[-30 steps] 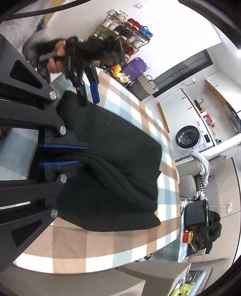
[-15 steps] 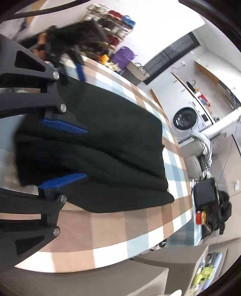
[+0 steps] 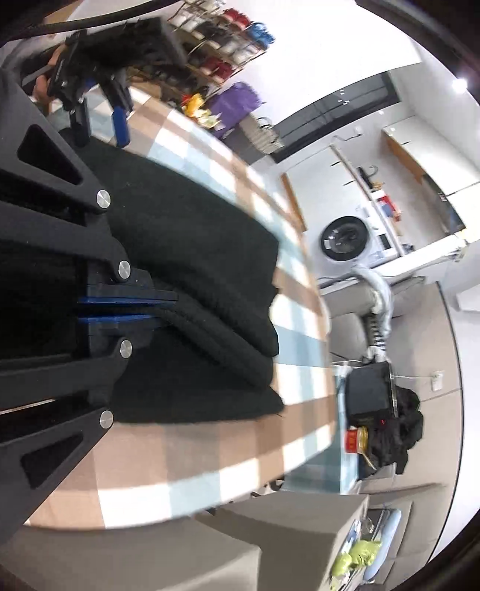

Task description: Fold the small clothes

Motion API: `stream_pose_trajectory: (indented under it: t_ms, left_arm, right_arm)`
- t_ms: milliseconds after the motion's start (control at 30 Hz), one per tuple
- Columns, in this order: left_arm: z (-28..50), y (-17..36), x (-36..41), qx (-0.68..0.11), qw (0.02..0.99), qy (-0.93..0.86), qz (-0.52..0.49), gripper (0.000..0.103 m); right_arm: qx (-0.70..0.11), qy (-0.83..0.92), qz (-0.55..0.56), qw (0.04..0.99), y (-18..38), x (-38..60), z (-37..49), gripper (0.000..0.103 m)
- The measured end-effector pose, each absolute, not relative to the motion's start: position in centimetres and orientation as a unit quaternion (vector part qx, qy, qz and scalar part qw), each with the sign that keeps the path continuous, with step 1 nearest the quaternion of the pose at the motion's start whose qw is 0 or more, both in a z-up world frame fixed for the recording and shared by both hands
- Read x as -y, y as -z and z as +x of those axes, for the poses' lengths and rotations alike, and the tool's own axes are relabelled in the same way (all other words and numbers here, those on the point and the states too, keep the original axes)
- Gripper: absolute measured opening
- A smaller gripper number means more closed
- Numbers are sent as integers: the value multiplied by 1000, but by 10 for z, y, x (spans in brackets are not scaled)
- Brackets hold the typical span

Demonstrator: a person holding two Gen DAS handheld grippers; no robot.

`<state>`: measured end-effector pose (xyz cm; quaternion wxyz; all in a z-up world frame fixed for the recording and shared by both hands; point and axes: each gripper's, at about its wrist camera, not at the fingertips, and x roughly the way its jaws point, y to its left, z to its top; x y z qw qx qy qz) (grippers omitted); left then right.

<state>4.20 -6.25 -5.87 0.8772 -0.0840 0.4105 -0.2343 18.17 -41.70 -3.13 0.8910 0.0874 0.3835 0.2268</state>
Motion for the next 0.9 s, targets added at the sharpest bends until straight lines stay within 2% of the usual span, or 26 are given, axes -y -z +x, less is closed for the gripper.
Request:
stream_pose_trajectory:
  t_ms: [233,333,400,467,767,900]
  left_arm:
    - [46,71,71,-435,867,231,-74,78]
    - [48,72,73,-436,867,229,-72,78]
    - [49,73,74,-438,866,229,-72,78]
    - [49,74,76,-435,869,227,-67,78]
    - [51,70,68,-428,877,209,-61,78]
    - [56,70,57,-427,878,203,-72,78]
  right_arm:
    - [-450,-171,113,869,77,443,199,5]
    - [-452,-161,120,869,79,450,196,14]
    - [-437,-144,104,882,69,452,192,31]
    - [-413,-133,103,895,57,455,187,41]
    - [-415,-194,131,879,45,432,255,41]
    - [-465,-216,139,847,60,415,293,39]
